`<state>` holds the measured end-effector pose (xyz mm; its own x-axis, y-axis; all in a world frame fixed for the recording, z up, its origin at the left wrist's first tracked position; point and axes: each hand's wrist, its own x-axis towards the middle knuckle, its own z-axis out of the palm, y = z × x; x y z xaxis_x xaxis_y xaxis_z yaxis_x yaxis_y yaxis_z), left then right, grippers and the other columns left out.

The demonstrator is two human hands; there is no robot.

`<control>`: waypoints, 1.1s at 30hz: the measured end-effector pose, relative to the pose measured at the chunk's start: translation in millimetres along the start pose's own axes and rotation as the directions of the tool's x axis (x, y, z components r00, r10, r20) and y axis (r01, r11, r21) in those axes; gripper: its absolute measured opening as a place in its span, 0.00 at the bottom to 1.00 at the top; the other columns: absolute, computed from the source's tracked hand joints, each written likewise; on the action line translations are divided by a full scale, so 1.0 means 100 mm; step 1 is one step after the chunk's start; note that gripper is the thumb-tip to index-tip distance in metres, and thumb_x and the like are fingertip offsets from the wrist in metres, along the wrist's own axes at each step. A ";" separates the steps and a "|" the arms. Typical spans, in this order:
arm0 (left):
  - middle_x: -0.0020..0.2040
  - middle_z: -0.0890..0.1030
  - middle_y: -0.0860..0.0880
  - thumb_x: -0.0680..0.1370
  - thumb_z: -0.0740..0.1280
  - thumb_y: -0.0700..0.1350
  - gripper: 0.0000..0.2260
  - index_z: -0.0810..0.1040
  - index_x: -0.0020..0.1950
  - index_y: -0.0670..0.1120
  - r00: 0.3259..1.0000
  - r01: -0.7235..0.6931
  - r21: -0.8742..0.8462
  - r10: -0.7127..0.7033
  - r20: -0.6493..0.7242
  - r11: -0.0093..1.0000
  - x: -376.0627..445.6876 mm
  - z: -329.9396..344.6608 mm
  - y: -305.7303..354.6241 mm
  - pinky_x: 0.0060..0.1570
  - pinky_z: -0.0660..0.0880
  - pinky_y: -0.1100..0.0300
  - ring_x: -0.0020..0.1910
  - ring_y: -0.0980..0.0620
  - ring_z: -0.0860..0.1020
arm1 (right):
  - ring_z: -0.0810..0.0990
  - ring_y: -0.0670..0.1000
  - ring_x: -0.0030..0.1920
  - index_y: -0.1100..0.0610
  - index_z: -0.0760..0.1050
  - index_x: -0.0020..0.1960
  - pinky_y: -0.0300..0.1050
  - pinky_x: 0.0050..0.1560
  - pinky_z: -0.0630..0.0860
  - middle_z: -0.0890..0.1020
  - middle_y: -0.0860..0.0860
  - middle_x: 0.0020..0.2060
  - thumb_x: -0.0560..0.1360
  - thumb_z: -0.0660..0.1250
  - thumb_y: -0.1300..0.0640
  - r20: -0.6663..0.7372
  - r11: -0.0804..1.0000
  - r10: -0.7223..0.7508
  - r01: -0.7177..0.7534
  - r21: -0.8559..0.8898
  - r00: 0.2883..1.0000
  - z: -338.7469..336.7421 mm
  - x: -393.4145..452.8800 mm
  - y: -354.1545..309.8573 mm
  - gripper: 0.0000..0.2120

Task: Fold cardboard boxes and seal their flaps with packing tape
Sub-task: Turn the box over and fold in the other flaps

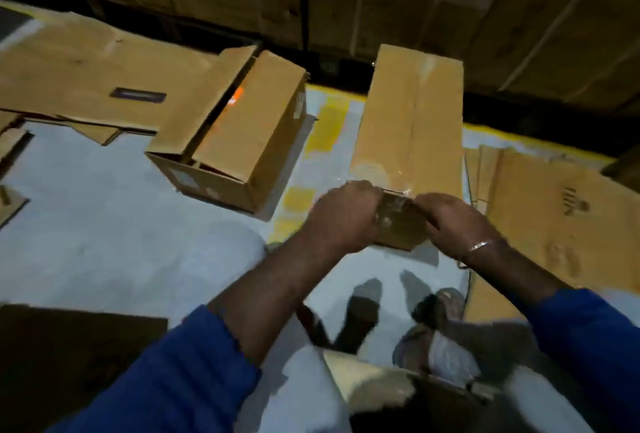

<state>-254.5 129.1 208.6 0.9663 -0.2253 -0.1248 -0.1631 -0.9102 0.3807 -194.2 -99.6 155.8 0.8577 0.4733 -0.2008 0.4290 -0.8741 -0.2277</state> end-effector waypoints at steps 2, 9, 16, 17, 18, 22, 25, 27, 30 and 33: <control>0.71 0.74 0.40 0.78 0.65 0.42 0.20 0.72 0.71 0.41 0.993 -0.071 0.059 0.065 0.103 0.996 0.30 0.35 0.05 0.61 0.74 0.47 0.67 0.37 0.75 | 0.71 0.64 0.73 0.61 0.69 0.77 0.56 0.71 0.69 0.72 0.62 0.74 0.79 0.64 0.64 0.064 0.999 0.030 -0.031 0.012 0.997 0.21 0.00 0.22 0.26; 0.85 0.44 0.39 0.81 0.66 0.47 0.40 0.45 0.84 0.38 0.985 -0.063 0.214 0.027 0.169 0.975 1.03 1.33 -0.12 0.81 0.49 0.46 0.84 0.40 0.47 | 0.49 0.59 0.83 0.60 0.47 0.84 0.57 0.80 0.53 0.49 0.60 0.83 0.82 0.59 0.59 0.095 0.999 0.047 -0.047 -0.007 0.994 0.75 0.49 0.27 0.34; 0.85 0.41 0.40 0.81 0.66 0.52 0.43 0.43 0.84 0.38 0.999 0.007 0.206 -0.017 0.047 0.978 1.04 1.64 -0.55 0.81 0.50 0.45 0.84 0.41 0.44 | 0.42 0.56 0.83 0.57 0.42 0.84 0.56 0.81 0.46 0.42 0.56 0.83 0.84 0.57 0.43 0.065 0.991 0.129 -0.130 0.014 0.990 0.94 0.57 0.34 0.38; 0.85 0.42 0.40 0.81 0.65 0.52 0.42 0.43 0.84 0.38 1.000 0.017 0.184 -0.021 0.019 0.983 1.04 1.66 -0.58 0.80 0.50 0.45 0.84 0.41 0.44 | 0.42 0.56 0.83 0.57 0.42 0.84 0.56 0.81 0.46 0.42 0.56 0.83 0.84 0.57 0.41 0.045 0.987 0.158 -0.159 0.031 0.986 0.97 0.56 0.38 0.39; 0.85 0.42 0.40 0.82 0.64 0.52 0.40 0.44 0.84 0.38 1.000 0.025 0.153 -0.023 -0.017 0.988 1.03 1.68 -0.60 0.80 0.51 0.45 0.84 0.41 0.44 | 0.42 0.56 0.83 0.58 0.42 0.84 0.56 0.81 0.46 0.42 0.57 0.83 0.84 0.56 0.40 0.023 0.981 0.191 -0.192 0.038 0.981 0.98 0.55 0.43 0.39; 0.85 0.48 0.38 0.84 0.58 0.48 0.33 0.48 0.83 0.36 0.985 0.089 0.026 -0.084 -0.154 0.996 1.05 1.71 -0.62 0.81 0.56 0.46 0.84 0.39 0.48 | 0.43 0.56 0.83 0.58 0.44 0.84 0.57 0.81 0.47 0.43 0.57 0.83 0.83 0.55 0.36 -0.037 0.943 0.326 -0.322 0.085 0.945 1.00 0.50 0.60 0.41; 0.84 0.50 0.38 0.86 0.55 0.48 0.30 0.49 0.83 0.36 0.955 0.226 -0.060 -0.234 -0.183 0.972 1.07 1.68 -0.59 0.76 0.66 0.46 0.83 0.39 0.51 | 0.43 0.57 0.83 0.59 0.46 0.83 0.56 0.81 0.47 0.44 0.59 0.83 0.82 0.56 0.36 -0.061 0.917 0.383 -0.372 0.142 0.922 1.00 0.48 0.68 0.41; 0.84 0.50 0.39 0.87 0.55 0.48 0.29 0.50 0.83 0.37 0.936 0.286 -0.114 -0.303 -0.179 0.951 1.10 1.67 -0.57 0.68 0.74 0.45 0.79 0.37 0.63 | 0.43 0.57 0.83 0.60 0.48 0.83 0.55 0.81 0.48 0.45 0.59 0.83 0.82 0.57 0.37 -0.077 0.902 0.412 -0.395 0.173 0.908 1.01 0.47 0.72 0.40; 0.81 0.62 0.37 0.87 0.56 0.47 0.26 0.56 0.82 0.37 0.902 0.317 -0.225 -0.366 -0.228 0.921 1.17 1.66 -0.54 0.58 0.75 0.45 0.66 0.33 0.76 | 0.43 0.57 0.83 0.60 0.48 0.83 0.55 0.81 0.48 0.45 0.60 0.83 0.83 0.57 0.38 -0.075 0.871 0.448 -0.417 0.260 0.891 1.04 0.50 0.74 0.39; 0.62 0.81 0.36 0.86 0.60 0.48 0.24 0.64 0.78 0.37 0.844 0.351 -0.328 -0.448 -0.295 0.877 1.27 1.64 -0.59 0.48 0.75 0.47 0.56 0.34 0.79 | 0.43 0.55 0.83 0.61 0.49 0.83 0.56 0.82 0.51 0.46 0.58 0.83 0.84 0.58 0.42 -0.081 0.823 0.484 -0.421 0.381 0.872 1.04 0.54 0.75 0.36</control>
<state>-154.6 97.6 20.0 0.9473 0.3202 -0.0060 0.2617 -0.7632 0.5908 -145.0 -128.6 28.4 0.9779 -0.0191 -0.2083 -0.1162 -0.8774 -0.4656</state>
